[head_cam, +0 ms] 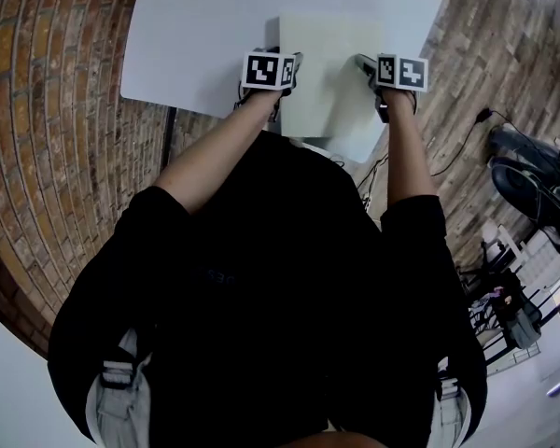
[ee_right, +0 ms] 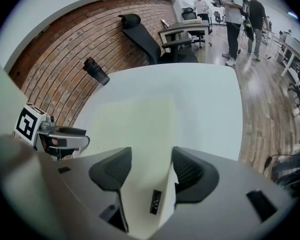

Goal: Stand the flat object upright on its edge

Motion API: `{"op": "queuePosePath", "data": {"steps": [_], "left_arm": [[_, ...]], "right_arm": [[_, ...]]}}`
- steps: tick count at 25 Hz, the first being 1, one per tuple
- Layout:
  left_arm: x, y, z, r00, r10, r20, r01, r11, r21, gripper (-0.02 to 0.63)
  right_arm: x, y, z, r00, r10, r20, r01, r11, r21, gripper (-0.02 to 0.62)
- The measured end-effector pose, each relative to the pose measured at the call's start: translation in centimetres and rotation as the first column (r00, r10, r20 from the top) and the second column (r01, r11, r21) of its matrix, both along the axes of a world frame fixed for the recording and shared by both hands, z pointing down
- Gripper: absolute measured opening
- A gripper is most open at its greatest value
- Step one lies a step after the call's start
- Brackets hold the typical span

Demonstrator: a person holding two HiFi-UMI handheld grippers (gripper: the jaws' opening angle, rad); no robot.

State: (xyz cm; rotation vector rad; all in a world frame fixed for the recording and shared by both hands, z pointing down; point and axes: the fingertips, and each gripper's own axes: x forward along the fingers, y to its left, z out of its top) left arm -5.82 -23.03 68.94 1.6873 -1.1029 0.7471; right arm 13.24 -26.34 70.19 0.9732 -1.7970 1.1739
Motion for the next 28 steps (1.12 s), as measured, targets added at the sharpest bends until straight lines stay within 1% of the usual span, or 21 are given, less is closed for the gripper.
{"op": "queuePosePath", "data": {"steps": [3, 7, 14, 22, 28], "left_arm": [[0.0, -0.1, 0.0, 1.0, -0.003, -0.021, 0.003, 1.0, 0.002, 0.229], [0.1, 0.0, 0.0, 1.0, 0.001, -0.03, -0.001, 1.0, 0.002, 0.23], [0.2, -0.1, -0.8, 1.0, 0.011, -0.022, -0.01, 0.999, 0.048, 0.229], [0.4, -0.7, -3.7, 0.997, 0.068, -0.029, -0.063, 0.988, 0.141, 0.229], [0.5, -0.4, -6.3, 0.997, 0.076, -0.028, -0.069, 0.976, 0.206, 0.229]], "right_arm": [[0.0, 0.0, 0.1, 1.0, 0.005, -0.004, -0.005, 1.0, 0.011, 0.268], [0.1, 0.1, 0.0, 1.0, 0.011, 0.006, -0.012, 1.0, 0.027, 0.265], [0.1, 0.4, -0.9, 0.999, 0.047, 0.022, -0.049, 0.996, 0.081, 0.255], [0.4, 1.0, -4.3, 0.994, 0.099, 0.041, -0.105, 0.978, 0.181, 0.252], [0.5, 1.9, -6.9, 0.991, 0.121, 0.058, -0.132, 0.96, 0.246, 0.252]]}}
